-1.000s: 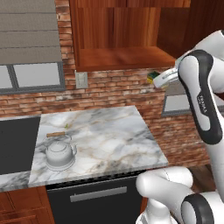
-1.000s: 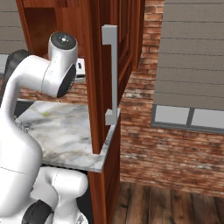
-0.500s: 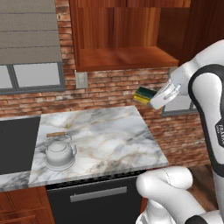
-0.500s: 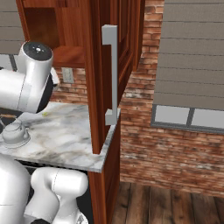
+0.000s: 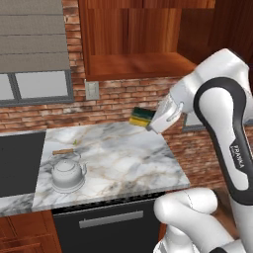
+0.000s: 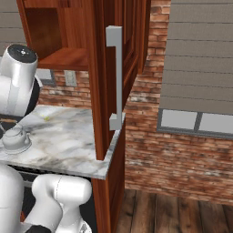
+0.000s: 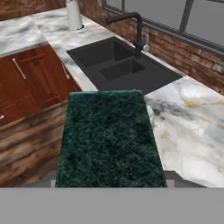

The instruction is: Open the cabinet. Pick the sponge and place it next to the sink. Then close the cabinet.

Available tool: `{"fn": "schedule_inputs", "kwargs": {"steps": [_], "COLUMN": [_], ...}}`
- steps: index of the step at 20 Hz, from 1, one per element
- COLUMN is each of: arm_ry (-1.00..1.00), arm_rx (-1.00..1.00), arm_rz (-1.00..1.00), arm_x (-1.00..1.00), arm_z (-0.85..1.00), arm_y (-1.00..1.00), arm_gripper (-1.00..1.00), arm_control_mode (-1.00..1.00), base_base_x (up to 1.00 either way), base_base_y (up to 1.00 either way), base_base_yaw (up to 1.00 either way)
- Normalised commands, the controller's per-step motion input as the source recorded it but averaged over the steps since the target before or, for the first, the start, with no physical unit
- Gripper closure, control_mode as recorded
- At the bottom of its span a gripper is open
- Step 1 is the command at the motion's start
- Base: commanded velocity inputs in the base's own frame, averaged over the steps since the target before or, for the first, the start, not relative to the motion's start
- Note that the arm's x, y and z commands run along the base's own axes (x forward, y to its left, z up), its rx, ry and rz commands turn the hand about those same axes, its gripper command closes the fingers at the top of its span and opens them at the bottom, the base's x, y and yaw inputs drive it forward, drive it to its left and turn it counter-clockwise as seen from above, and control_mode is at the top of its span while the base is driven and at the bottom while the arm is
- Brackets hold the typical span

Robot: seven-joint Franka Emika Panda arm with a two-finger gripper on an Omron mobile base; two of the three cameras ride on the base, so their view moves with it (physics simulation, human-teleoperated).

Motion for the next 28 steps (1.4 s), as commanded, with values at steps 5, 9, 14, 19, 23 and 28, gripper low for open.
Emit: {"fn": "schedule_inputs", "kwargs": {"steps": [5, 9, 14, 19, 23, 28], "arm_ry": [0.0, 0.01, 0.04, 0.04, 0.03, 0.05], "arm_rx": [-0.13, -0.16, -0.13, -0.07, -0.04, -0.02], "arm_rz": [0.01, 0.0, 0.0, 0.0, 0.0, 0.0], "arm_x": [0.18, 0.27, 0.38, 0.54, 0.6, 0.67], "arm_z": [-0.38, -0.54, -0.45, -0.39, -0.42, -0.3], "arm_y": [0.12, 0.0, 0.0, 0.01, 0.02, 0.1], "arm_gripper": [1.0, 1.0, 1.0, 1.0, 1.0, 1.0], "arm_control_mode": [-1.0, -1.0, -1.0, -1.0, -1.0, -1.0], "base_base_x": [0.0, 0.0, 0.0, 0.0, 0.0, 0.0], "base_base_y": [0.0, 0.0, 0.0, 0.0, 0.0, 0.0], "base_base_yaw": [0.0, 0.0, 0.0, 0.0, 0.0, 0.0]}}
